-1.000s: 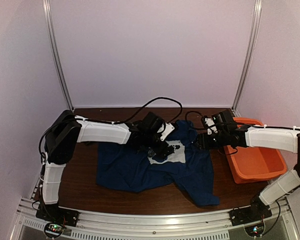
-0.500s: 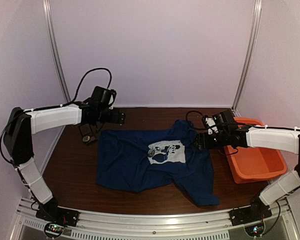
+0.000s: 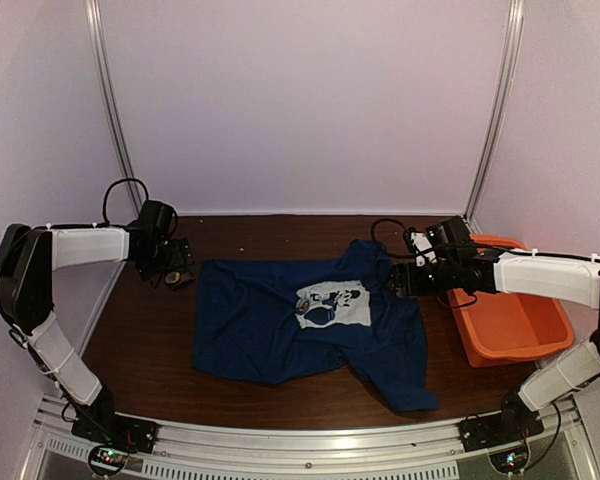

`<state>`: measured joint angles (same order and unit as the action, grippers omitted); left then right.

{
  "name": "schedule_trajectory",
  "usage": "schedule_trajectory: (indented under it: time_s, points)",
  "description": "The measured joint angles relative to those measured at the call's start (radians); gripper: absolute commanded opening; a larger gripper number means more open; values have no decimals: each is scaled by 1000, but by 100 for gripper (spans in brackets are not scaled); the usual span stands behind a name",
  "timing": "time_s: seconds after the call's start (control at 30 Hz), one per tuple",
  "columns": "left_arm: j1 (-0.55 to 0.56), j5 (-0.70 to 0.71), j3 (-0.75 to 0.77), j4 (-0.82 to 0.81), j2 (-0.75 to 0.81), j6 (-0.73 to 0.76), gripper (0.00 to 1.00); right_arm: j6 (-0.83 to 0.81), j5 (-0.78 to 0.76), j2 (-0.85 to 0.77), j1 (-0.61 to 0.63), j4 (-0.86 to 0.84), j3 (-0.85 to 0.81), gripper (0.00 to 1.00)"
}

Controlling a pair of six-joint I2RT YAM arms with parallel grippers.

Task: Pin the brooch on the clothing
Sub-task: Pick up the brooch from the brooch box.

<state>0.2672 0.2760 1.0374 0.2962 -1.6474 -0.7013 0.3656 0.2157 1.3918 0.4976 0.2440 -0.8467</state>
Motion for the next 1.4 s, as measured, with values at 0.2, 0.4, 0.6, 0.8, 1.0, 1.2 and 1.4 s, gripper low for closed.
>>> schedule_trajectory:
  time_s: [0.2,0.4,0.6,0.8,1.0,1.2,1.4]
  points:
    - [-44,-33,0,-20,-98,-51,98,0,12,-10,0,0,0,82]
    - [-59,-71,1,-34,-174,-79,98,0,14,-12,0,0,0,80]
    - [-70,-82,29,-48,-206,-84,98,0,16,-12,0,0,0,79]
    - [-86,-87,30,-66,-212,-85,93,0,17,-11,0,1,0,78]
    - [-101,-97,29,-95,-212,-85,87,0,26,3,0,1,0,76]
    - [-111,-101,28,-122,-223,-83,83,0,33,14,0,1,0,75]
    - [-111,-101,28,-137,-238,-76,77,1,39,19,0,0,0,74]
